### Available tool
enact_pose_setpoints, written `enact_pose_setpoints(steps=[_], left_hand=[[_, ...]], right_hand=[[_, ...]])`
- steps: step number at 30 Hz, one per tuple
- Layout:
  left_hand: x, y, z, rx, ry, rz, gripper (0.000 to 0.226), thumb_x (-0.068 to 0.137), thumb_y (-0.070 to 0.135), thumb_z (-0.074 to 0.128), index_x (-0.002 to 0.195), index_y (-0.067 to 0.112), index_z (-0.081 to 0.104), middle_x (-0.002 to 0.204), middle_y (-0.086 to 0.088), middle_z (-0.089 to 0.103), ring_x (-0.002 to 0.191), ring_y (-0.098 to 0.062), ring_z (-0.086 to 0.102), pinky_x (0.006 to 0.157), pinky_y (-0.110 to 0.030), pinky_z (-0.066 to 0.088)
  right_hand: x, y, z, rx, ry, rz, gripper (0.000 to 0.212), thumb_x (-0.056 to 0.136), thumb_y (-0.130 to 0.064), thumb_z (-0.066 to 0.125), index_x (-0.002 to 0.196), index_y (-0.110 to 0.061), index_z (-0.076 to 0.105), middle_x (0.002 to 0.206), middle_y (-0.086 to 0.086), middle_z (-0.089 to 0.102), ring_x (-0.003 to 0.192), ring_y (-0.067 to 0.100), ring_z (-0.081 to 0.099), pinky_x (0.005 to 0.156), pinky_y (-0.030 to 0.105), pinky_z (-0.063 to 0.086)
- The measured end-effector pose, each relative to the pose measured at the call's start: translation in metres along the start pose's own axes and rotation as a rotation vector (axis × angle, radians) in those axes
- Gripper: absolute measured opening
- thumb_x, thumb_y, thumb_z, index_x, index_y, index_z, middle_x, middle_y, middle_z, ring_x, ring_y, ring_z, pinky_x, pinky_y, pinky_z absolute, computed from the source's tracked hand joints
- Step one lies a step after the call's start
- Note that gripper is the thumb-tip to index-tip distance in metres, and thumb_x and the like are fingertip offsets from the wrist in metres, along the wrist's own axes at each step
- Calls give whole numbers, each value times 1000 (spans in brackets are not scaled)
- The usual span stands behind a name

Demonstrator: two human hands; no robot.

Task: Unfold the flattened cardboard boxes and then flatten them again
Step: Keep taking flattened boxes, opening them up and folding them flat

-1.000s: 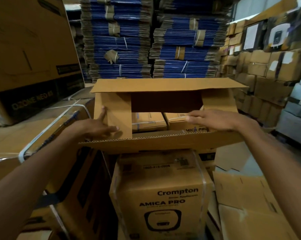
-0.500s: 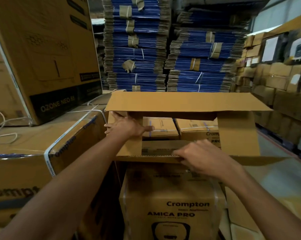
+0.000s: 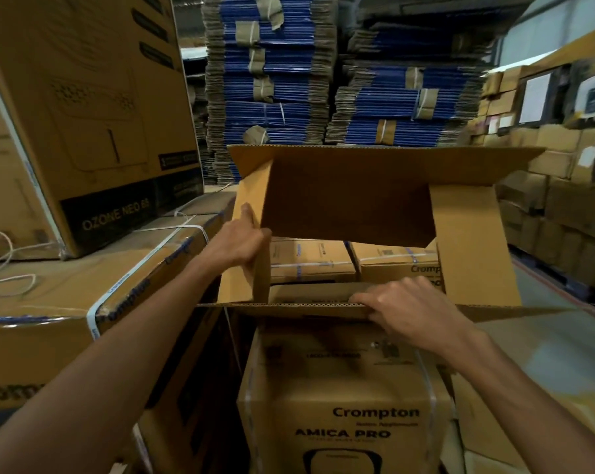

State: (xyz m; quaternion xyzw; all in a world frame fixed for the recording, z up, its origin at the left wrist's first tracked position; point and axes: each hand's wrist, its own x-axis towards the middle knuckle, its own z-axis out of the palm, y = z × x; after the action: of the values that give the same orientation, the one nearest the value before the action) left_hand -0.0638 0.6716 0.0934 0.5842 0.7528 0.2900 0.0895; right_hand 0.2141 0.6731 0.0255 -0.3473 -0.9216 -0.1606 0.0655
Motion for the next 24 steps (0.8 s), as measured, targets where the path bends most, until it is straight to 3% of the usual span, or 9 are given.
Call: enact_pose_setpoints(steps=[4,7,9,13,15,16,18,20,24], left_hand=[[-24,-14,6,-130,199,90,55,111,24,33,161,20,11,84,-2,60,58,-12,58,47,-22,46],[-38,-24,13,-182,284,35,56,109,21,40,159,29,17,98,10,59,61,-8,59,42,-15,45],[-43,-27,20,-182,235,9,62,108,15,41,160,30,13,104,2,63,58,-10,58,40,-14,42],[-38,-25,22,-222,263,-3,55,108,13,37,158,27,18,79,-10,63,53,-17,55,40,-21,41],[-34,-22,23,-197,273,1,53,107,13,37,157,24,20,74,-8,59,54,-18,55,42,-24,40],[-33,-20,24,-190,276,1,53,107,13,37,157,23,20,73,-7,58,54,-18,55,43,-24,40],[-30,-19,27,-197,276,-2,54,108,13,38,157,23,19,72,-7,58,53,-17,54,42,-23,40],[-28,-19,27,-200,285,-6,55,108,13,38,158,23,18,73,-7,59,53,-17,54,42,-23,40],[-27,-17,25,-207,282,-1,55,108,13,37,159,20,17,75,-8,58,52,-15,52,38,-18,39]], right_hand=[[2,5,-9,14,-18,15,43,107,-37,42,150,-37,39,145,-11,54,119,8,60,100,30,47],[3,11,-8,22,-38,36,41,105,-37,47,146,-38,44,142,-12,56,119,7,60,102,31,47],[3,16,-6,59,-69,50,39,102,-41,51,140,-38,51,136,-13,60,118,6,61,103,35,49],[-2,36,-21,620,-288,119,50,95,-63,40,129,-34,62,128,-13,63,107,-1,58,99,32,48],[-1,55,-31,862,-262,253,66,93,-68,23,128,-31,65,122,-7,67,101,8,66,92,33,53],[0,65,-31,836,-224,346,72,91,-71,20,129,-29,64,119,-1,69,99,16,70,87,34,55],[5,89,-24,442,-212,491,69,95,-73,26,139,-29,58,127,4,66,108,25,65,91,40,53],[7,107,-9,114,-356,567,64,97,-71,32,138,-29,58,119,2,64,104,22,61,94,43,51],[0,113,-2,-25,-381,608,42,99,-58,49,120,-26,66,92,-4,58,92,17,60,84,37,52]])
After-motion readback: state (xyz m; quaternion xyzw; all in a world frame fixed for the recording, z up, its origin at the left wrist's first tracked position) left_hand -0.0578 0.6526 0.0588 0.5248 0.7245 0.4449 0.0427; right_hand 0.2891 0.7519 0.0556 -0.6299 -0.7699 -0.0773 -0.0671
